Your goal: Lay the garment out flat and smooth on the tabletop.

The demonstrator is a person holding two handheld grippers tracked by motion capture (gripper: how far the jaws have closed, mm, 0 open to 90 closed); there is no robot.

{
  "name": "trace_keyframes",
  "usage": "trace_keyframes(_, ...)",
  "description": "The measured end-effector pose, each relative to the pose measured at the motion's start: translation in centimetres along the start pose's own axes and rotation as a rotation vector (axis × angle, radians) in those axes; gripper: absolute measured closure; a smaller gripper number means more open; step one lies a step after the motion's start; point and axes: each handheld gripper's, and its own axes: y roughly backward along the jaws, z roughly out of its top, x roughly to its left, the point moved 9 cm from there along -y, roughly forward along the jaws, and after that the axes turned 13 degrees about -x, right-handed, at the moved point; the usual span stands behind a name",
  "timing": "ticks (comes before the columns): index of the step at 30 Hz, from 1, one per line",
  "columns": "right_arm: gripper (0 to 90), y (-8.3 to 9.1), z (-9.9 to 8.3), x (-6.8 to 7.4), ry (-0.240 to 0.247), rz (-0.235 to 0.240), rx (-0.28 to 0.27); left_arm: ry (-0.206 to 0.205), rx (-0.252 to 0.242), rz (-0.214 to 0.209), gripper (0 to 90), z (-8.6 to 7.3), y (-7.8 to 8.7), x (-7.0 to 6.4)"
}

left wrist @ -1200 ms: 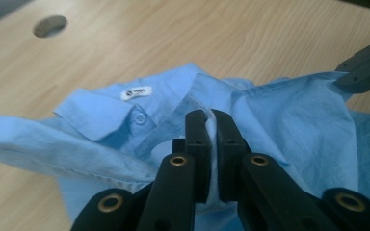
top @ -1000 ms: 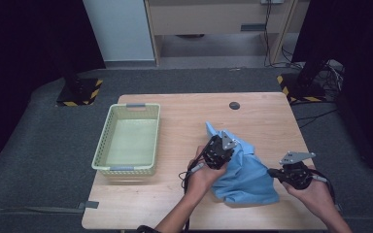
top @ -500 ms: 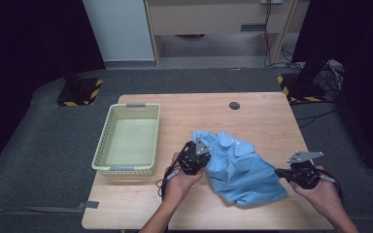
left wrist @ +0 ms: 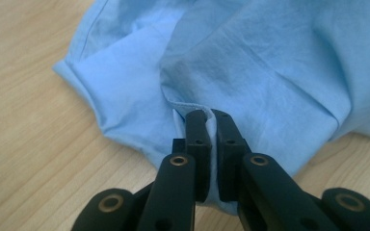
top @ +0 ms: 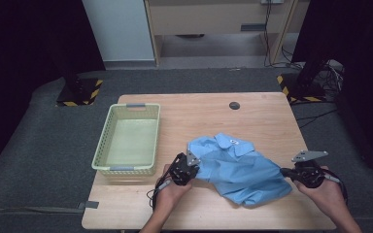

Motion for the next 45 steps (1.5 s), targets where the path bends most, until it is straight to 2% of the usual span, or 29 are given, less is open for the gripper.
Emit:
trace_keyframes(12,90.0,-0.5,0.5,-0.9,-0.028,-0.034,-0.022,0.021,0.032,0.013,87.3,-1.9,-0.6,0.6)
trace_keyframes(16,90.0,-0.5,0.6,-0.8,-0.034,-0.029,-0.027,0.024,0.031,0.017,87.1,-2.0,-0.6,0.6)
trace_keyframes(19,90.0,-0.4,0.9,-0.2,-0.022,-0.009,-0.039,0.025,0.024,0.024,83.6,-1.9,-0.6,0.4)
trace_keyframes(23,89.9,0.0,1.9,1.0,0.010,0.019,-0.068,0.030,-0.009,0.043,67.8,-1.0,-0.1,0.3)
trace_keyframes(30,89.6,0.2,3.5,4.3,0.079,0.104,-0.099,0.041,-0.085,0.064,52.7,1.1,1.3,0.1)
trace_keyframes(35,89.1,-0.4,3.5,6.5,0.125,0.160,-0.099,0.046,-0.133,0.026,45.5,2.6,1.6,-1.5)
trace_keyframes(39,88.6,-1.6,2.6,7.7,0.157,0.188,-0.057,0.036,-0.138,-0.029,39.0,3.0,0.7,-3.5)
trace_keyframes(40,87.8,-2.2,1.9,8.2,0.166,0.198,-0.032,0.030,-0.134,-0.041,35.5,3.0,0.4,-4.0)
trace_keyframes(45,86.4,-3.4,0.8,9.0,0.203,0.202,0.019,0.041,-0.144,-0.084,29.8,3.8,-0.5,-5.8)
